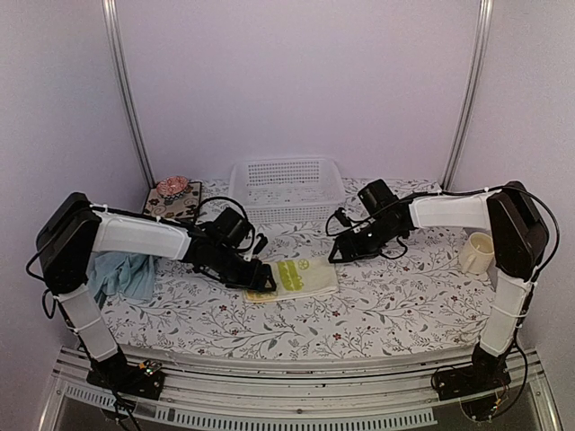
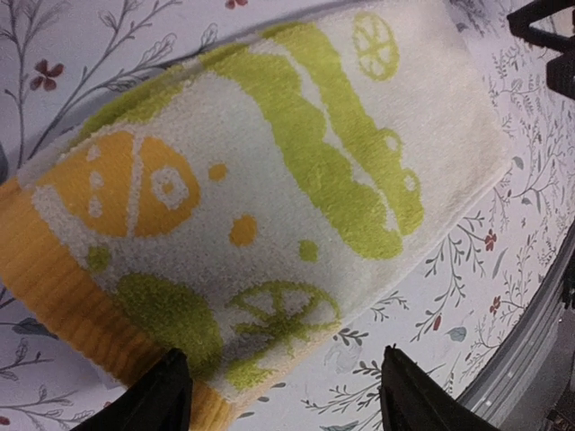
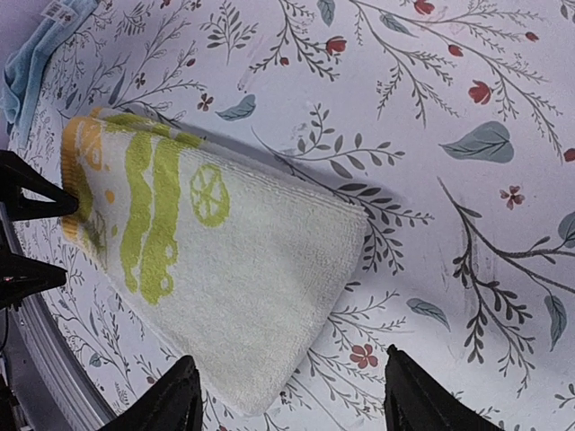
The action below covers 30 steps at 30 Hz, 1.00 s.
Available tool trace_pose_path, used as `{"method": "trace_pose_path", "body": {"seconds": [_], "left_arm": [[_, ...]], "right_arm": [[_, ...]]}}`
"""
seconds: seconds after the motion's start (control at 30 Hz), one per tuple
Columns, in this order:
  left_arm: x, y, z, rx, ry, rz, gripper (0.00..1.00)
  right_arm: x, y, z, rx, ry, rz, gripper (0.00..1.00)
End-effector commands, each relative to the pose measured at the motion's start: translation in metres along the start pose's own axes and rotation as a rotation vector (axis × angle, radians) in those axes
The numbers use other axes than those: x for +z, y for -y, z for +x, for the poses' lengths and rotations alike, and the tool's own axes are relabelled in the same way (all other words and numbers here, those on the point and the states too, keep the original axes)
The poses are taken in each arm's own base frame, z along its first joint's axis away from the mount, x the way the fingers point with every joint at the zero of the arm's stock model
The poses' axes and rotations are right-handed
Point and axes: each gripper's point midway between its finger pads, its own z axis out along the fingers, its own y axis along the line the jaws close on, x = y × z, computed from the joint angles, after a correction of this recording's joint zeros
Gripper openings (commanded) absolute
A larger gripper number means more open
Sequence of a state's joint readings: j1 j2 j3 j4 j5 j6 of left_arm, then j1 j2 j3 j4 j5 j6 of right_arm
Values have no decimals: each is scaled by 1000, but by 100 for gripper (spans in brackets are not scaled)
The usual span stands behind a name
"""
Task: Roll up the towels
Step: Rotate the towel at the center of the board.
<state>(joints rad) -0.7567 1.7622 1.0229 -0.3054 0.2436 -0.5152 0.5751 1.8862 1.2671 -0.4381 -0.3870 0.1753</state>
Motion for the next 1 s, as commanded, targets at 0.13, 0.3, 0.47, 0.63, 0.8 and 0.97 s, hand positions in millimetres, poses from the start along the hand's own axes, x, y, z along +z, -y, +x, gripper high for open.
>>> {"method": "trace_pose_path", "body": {"seconds": [0.13,0.3,0.47,0.63,0.8,0.97], "left_arm": [[19,-24,-9,-45,-10,-96,73],[31,-34,-20,-25,-5,-146,73],[45,-44,-35,33,6,-184,74],[56,-39,-69,117,59,-180,82],[59,-29,-106,184,107,-174,96],[36,-9,-130,213,176,-129,97]], "right_arm": [[-19,-2,-5,-53,28,41,81],[-18,-2,-4,-71,22,36,88],[-13,0,-8,-82,12,45,90],[-7,7,-12,-86,7,76,91],[-3,13,-12,-81,0,98,92],[-1,17,-9,-79,-6,108,94]]}}
